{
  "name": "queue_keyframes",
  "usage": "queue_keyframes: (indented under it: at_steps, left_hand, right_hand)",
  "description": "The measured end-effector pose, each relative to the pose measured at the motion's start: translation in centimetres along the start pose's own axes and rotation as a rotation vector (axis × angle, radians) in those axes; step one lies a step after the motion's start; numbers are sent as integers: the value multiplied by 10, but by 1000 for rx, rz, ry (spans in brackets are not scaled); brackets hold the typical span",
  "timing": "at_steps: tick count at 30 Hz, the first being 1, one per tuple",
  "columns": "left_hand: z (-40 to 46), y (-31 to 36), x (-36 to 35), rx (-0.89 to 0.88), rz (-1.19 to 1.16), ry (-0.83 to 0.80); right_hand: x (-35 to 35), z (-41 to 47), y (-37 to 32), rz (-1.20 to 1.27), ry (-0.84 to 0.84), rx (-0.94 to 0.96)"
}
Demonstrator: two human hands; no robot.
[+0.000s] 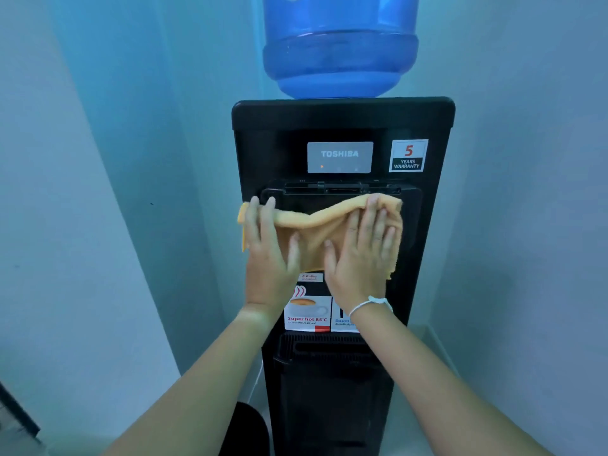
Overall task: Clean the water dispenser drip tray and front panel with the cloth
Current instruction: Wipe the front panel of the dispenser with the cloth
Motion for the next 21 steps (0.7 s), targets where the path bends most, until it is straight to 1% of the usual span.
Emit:
queue_keyframes:
  at_steps: [3, 4, 7, 9, 12, 15, 18, 21]
  left_hand:
    - [-3, -18, -10, 106, -24, -85]
    - [-1, -18, -11, 98, -10, -89]
    - [12, -7, -14, -6, 71, -69]
    - [22, 0, -13, -18, 115, -33]
    - [35, 14, -11, -53, 170, 17]
    - [48, 32, -12, -133, 213, 12]
    - [60, 44, -5, -116, 175, 5]
    - [65, 38, 3, -73, 172, -8]
  right_hand:
    - [-9, 0, -23, -48, -17, 91]
    - [-10, 1, -25, -47, -22, 96]
    - [-4, 3, -16, -35, -11, 109]
    - [5, 9, -5, -21, 15, 105]
    - [23, 24, 10, 43, 15, 43]
    - [36, 40, 18, 125, -7, -9]
    - [43, 52, 18, 94, 16, -3]
    - [41, 65, 4, 92, -47, 59]
Point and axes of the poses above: each hand's wrist, its own z-axis towards the middle knuckle, its own x-axis out of the back of the hand, y = z × x, the point moved 7 cm from there along z, towards the middle knuckle, and after that the axes turned 5 degrees about z, right-handed, at the moved point
